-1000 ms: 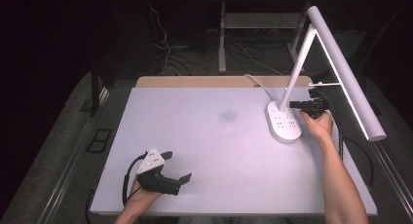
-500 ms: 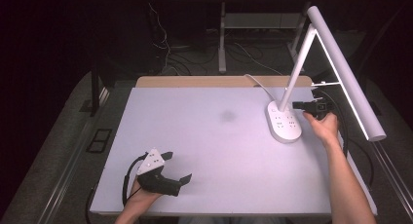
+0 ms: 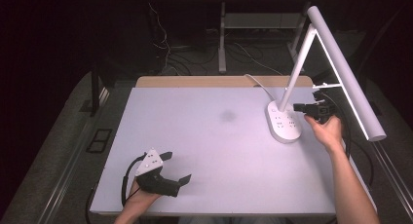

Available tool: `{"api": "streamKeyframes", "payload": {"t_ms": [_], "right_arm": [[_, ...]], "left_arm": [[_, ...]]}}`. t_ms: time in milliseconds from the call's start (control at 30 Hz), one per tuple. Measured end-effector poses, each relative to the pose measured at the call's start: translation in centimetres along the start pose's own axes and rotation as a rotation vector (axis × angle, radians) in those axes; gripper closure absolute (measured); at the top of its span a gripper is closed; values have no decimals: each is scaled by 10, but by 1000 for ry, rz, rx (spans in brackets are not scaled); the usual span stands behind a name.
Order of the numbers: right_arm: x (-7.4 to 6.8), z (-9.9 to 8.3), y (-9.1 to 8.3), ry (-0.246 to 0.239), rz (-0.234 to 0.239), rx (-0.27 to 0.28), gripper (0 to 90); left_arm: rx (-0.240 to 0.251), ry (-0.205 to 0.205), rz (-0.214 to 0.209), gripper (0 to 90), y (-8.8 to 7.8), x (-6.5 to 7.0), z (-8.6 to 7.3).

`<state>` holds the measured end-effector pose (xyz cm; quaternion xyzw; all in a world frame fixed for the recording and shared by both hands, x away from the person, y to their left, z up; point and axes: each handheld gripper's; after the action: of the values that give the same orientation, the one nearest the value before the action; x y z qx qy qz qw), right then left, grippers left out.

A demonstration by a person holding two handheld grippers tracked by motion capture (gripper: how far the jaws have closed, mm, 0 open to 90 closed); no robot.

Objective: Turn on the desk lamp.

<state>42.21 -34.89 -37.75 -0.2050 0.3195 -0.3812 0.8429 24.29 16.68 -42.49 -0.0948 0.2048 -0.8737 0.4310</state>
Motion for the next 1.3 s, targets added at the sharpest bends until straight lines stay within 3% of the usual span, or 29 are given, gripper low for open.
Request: {"api": "streamKeyframes", "payload": {"t_ms": [600, 633, 667, 900, 933, 967, 1000, 1033, 1067, 1133, 1300], "right_arm": [[-32, -27, -22, 2, 45, 33, 890], [-38, -31, -26, -8, 47, 52, 779], [-40, -33, -27, -12, 60, 69, 724], [-53, -48, -34, -7, 98, 117, 344], [-53, -48, -34, -7, 98, 117, 344], [-57, -53, -35, -9, 109, 121, 193], [-57, -53, -35, -9, 109, 121, 193], [-61, -58, -36, -16, 135, 123, 108], [-63, -61, -37, -31, 145, 124, 106], [-69, -66, -38, -44, 132, 125, 3], [-82, -75, -38, -61, 178, 115, 1]], "left_arm": [[12, -6, -10, 0, -1, 0, 1], [16, -12, -8, 0, -1, 1, 1], [18, -13, -7, 0, -1, 0, 1], [23, -19, 1, 0, -2, 1, 1], [23, -19, 1, 0, -2, 1, 1], [22, -20, 0, 0, -2, 1, 1], [22, -20, -1, 0, -2, 1, 1], [20, -21, -2, 0, -1, 2, 1], [20, -21, -2, 0, -1, 2, 1], [20, -20, -3, 0, -1, 2, 1], [19, -22, -6, 0, 0, 2, 1]]}}
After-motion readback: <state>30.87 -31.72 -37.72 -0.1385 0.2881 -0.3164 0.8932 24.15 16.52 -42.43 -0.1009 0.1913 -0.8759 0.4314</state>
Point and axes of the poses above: each handheld gripper's, and its own axes: y roughly forward along the jaws, z roughly out of its top, x roughly to its right, and after that the axes turned 14 degrees about z, right-handed
